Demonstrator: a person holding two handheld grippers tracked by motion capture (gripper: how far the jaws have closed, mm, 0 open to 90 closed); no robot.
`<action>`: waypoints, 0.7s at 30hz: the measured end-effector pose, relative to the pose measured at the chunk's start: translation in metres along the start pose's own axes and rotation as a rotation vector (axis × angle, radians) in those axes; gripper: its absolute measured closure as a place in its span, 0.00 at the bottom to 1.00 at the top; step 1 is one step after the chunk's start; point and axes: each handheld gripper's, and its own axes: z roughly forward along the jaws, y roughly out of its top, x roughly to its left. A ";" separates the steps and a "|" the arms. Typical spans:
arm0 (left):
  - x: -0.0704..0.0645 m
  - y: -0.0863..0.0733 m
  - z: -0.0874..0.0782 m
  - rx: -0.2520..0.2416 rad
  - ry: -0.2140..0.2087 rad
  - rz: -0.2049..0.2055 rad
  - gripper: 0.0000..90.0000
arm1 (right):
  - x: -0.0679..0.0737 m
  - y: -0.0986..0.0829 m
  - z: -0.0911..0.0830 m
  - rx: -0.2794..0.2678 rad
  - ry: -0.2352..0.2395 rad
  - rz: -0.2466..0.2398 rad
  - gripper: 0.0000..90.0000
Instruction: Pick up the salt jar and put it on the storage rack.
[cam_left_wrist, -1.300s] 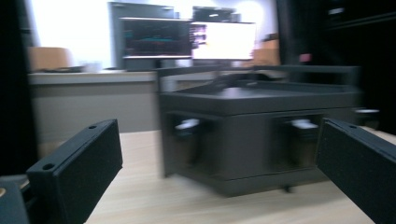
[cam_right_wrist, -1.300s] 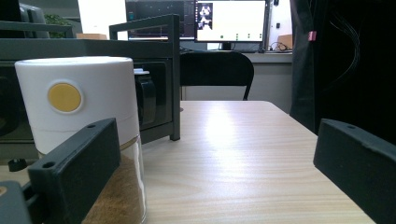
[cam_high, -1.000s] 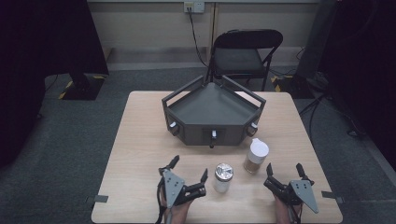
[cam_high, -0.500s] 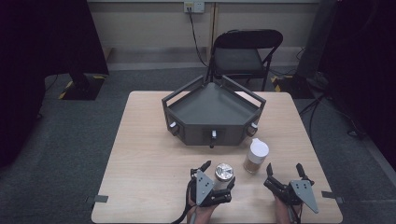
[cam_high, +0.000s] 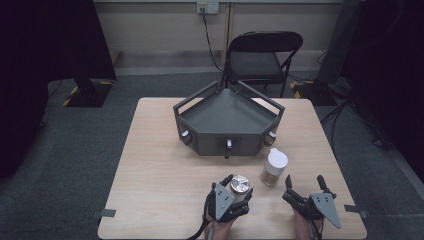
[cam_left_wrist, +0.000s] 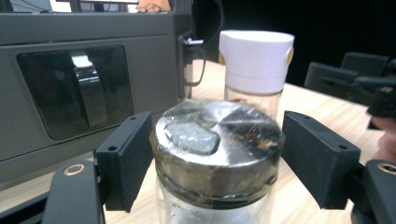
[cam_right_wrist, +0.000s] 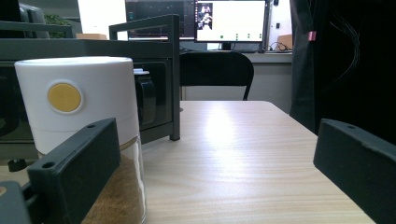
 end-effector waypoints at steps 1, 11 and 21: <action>0.000 0.000 0.001 0.004 0.002 0.000 0.30 | 0.000 0.000 0.000 0.000 0.000 0.000 0.00; 0.000 -0.005 0.002 -0.009 0.002 -0.009 0.38 | 0.000 0.000 0.000 0.000 0.001 0.000 0.00; 0.003 -0.009 0.002 -0.029 -0.013 0.006 0.39 | 0.000 0.000 0.000 0.000 0.001 0.000 0.00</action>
